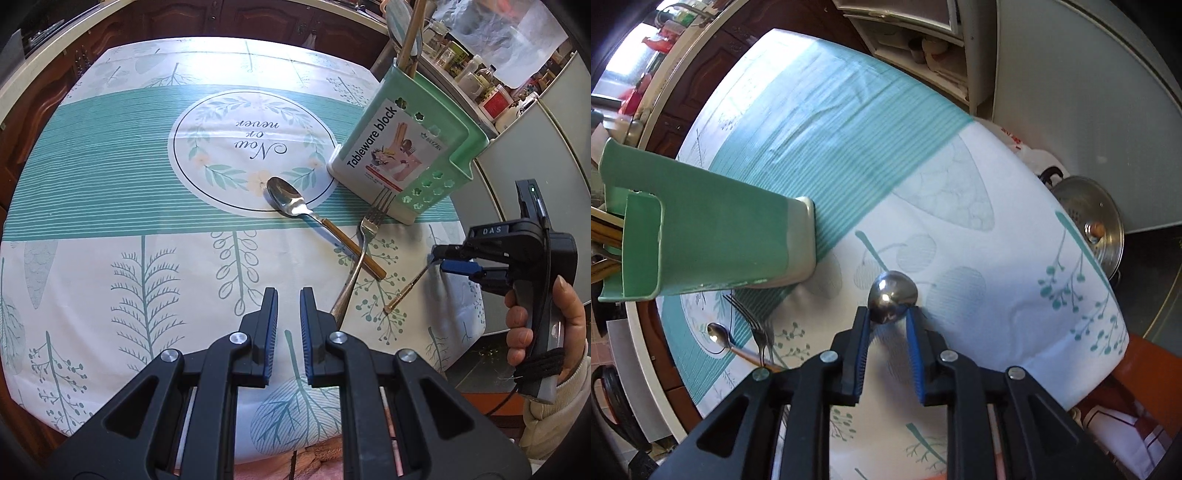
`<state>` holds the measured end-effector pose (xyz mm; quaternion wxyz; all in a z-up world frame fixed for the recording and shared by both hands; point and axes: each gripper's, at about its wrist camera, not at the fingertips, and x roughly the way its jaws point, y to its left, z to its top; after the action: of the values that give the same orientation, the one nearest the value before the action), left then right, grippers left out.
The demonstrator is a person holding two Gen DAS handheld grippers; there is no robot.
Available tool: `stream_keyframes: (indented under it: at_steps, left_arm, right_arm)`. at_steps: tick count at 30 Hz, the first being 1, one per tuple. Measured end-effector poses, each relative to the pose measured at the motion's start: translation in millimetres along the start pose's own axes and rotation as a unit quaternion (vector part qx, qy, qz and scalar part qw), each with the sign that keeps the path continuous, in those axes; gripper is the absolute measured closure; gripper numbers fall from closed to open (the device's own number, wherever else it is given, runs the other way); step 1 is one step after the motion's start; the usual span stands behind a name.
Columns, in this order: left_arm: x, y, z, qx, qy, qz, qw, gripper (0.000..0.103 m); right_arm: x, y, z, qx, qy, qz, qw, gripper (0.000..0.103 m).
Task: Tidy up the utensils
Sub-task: 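Grasp a small gold-handled spoon with the right gripper, then grasp the steel fork with the left gripper while the right holds its spoon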
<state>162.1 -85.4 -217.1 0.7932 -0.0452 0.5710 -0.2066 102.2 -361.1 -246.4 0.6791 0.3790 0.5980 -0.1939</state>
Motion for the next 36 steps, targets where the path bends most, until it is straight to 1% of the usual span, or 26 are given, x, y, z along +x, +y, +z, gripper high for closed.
stream_keyframes:
  at_steps: [1, 2, 4, 7, 10, 12, 13, 14, 15, 16, 17, 20, 22, 24, 25, 26, 31, 34, 35, 36]
  left_arm:
    - [1, -1, 1, 0.002, 0.002, 0.001, 1.0, 0.094]
    - [3, -1, 2, 0.003, 0.003, 0.001, 1.0, 0.094]
    - [6, -2, 6, 0.006, 0.005, 0.006, 1.0, 0.094]
    - [10, -7, 14, 0.016, 0.006, 0.008, 0.9998, 0.094]
    - [17, -15, 22, 0.018, 0.014, -0.003, 0.9997, 0.094]
    - [22, -18, 27, 0.019, 0.02, -0.009, 0.9996, 0.094]
    - [24, -21, 30, 0.02, 0.023, -0.009, 0.9995, 0.094]
    - [26, -23, 31, 0.022, 0.024, -0.009, 0.9994, 0.094]
    - [28, -25, 33, 0.025, 0.026, -0.01, 0.9993, 0.094]
    - [30, -27, 35, 0.026, 0.028, -0.011, 0.9992, 0.094]
    - [32, -28, 36, 0.026, 0.031, -0.012, 0.9991, 0.094]
    - [36, -29, 41, 0.026, 0.035, -0.014, 0.9989, 0.094]
    - [39, -28, 46, 0.022, 0.04, -0.015, 0.9988, 0.094]
    - [44, -24, 50, 0.012, 0.051, -0.024, 0.9983, 0.094]
    - [46, -22, 53, 0.005, 0.058, -0.028, 0.9979, 0.094]
    - [48, -20, 55, 0.0, 0.063, -0.032, 0.9975, 0.094]
    - [59, -12, 69, -0.043, 0.082, -0.042, 0.9948, 0.094]
    - [71, -8, 79, -0.085, 0.099, -0.043, 0.9905, 0.094]
    - [73, -7, 81, -0.097, 0.102, -0.042, 0.9892, 0.094]
    - [76, -6, 84, -0.109, 0.104, -0.04, 0.9877, 0.094]
  right_arm:
    - [1, 5, 1, -0.004, -0.001, -0.004, 1.0, 0.076]
    - [1, 10, 1, -0.008, -0.002, -0.008, 1.0, 0.073]
    - [2, 18, 1, -0.017, -0.007, -0.021, 1.0, 0.071]
    - [4, 33, -1, -0.037, -0.028, -0.049, 0.998, 0.071]
    - [8, 49, -6, -0.072, -0.051, -0.086, 0.992, 0.071]
    - [11, 59, -13, -0.103, -0.067, -0.114, 0.986, 0.073]
    - [11, 61, -16, -0.114, -0.075, -0.125, 0.983, 0.078]
    - [10, 60, -18, -0.122, -0.08, -0.126, 0.981, 0.083]
    - [10, 59, -18, -0.127, -0.079, -0.115, 0.982, 0.085]
    - [9, 56, -16, -0.129, -0.075, -0.102, 0.984, 0.091]
    - [8, 53, -14, -0.129, -0.069, -0.092, 0.985, 0.099]
    - [7, 35, -5, -0.122, -0.047, -0.043, 0.99, 0.099]
    - [5, 25, 0, -0.121, -0.04, -0.024, 0.992, 0.1]
    - [5, 20, 1, -0.119, -0.037, -0.005, 0.992, 0.1]
    - [3, 15, 1, -0.116, -0.035, 0.018, 0.992, 0.1]
    - [1, 14, -1, -0.115, -0.035, 0.031, 0.992, 0.1]
    - [-20, 5, -11, -0.127, -0.066, 0.089, 0.986, 0.1]
    - [-30, 2, -22, -0.139, -0.083, 0.116, 0.98, 0.1]
    - [-32, 2, -24, -0.144, -0.087, 0.124, 0.978, 0.103]
    - [-35, 3, -24, -0.149, -0.091, 0.128, 0.976, 0.103]
